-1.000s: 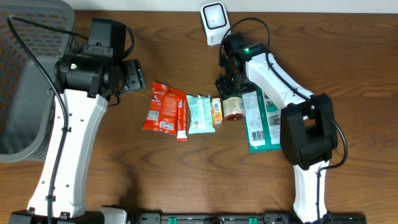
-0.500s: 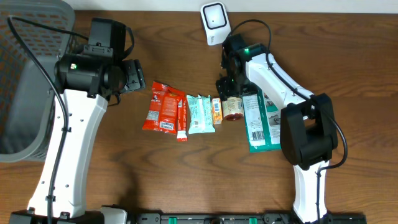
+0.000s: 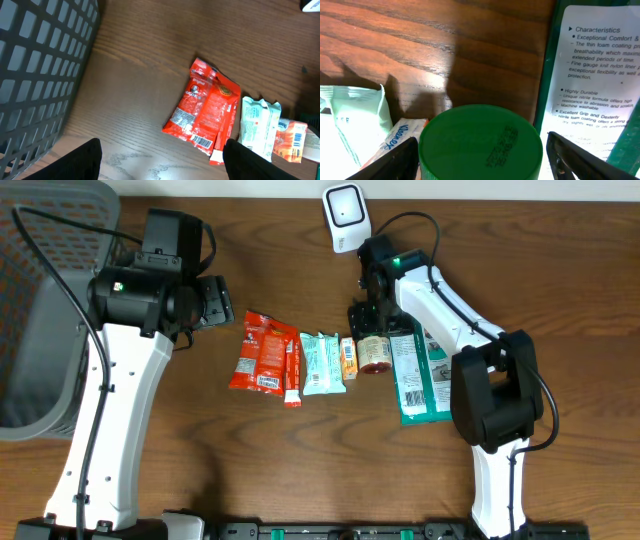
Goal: Scan the item barcode
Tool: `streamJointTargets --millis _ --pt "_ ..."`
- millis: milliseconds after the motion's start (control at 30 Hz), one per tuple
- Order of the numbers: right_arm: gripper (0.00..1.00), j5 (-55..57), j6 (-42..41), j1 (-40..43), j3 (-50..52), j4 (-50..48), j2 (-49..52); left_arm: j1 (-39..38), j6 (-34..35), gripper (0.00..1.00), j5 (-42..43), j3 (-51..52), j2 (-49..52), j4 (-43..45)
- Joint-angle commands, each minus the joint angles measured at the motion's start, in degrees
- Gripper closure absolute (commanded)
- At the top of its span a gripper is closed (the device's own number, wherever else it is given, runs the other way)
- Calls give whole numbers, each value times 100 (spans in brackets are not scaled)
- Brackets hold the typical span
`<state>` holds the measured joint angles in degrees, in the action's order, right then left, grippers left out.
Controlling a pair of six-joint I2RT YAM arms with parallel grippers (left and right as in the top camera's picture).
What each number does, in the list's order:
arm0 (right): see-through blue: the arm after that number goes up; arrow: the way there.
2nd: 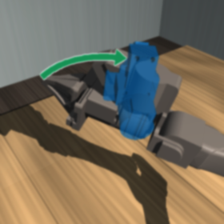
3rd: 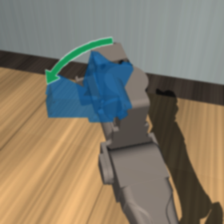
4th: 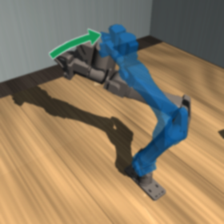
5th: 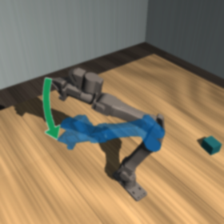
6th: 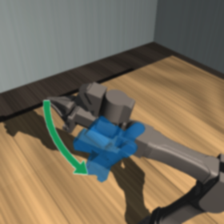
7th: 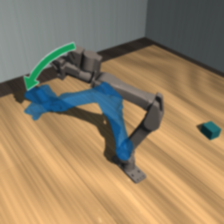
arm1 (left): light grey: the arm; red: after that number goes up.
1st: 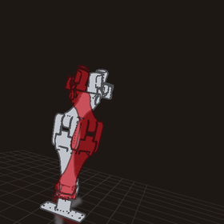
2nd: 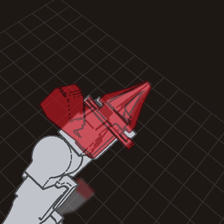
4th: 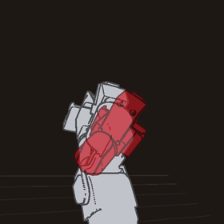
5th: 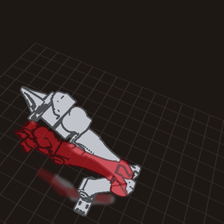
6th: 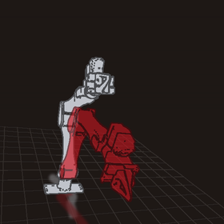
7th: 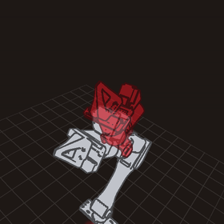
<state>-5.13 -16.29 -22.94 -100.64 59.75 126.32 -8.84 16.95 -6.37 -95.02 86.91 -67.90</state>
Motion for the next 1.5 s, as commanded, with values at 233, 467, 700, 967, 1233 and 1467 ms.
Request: streamJointTargets --millis 233,467,700,967,1233,1467 --pt "30 11 -170 7 354 -229 39 9 76 22 -74 85 -7 -17" --pt "46 13 -164 13 334 -341 -46 11 76 22 -72 85 -7 -17" --pt "47 15 -140 13 179 -343 -457 9 74 22 -72 85 -7 -17" --pt "52 146 -131 13 179 -527 -664 9 76 22 -72 85 -7 -17" --pt "57 560 -348 -35 179 -833 -710 9 76 22 -72 85 -7 -17" --pt "59 1458 -387 -332 181 -813 -1198 9 76 22 -72 85 -7 -17"
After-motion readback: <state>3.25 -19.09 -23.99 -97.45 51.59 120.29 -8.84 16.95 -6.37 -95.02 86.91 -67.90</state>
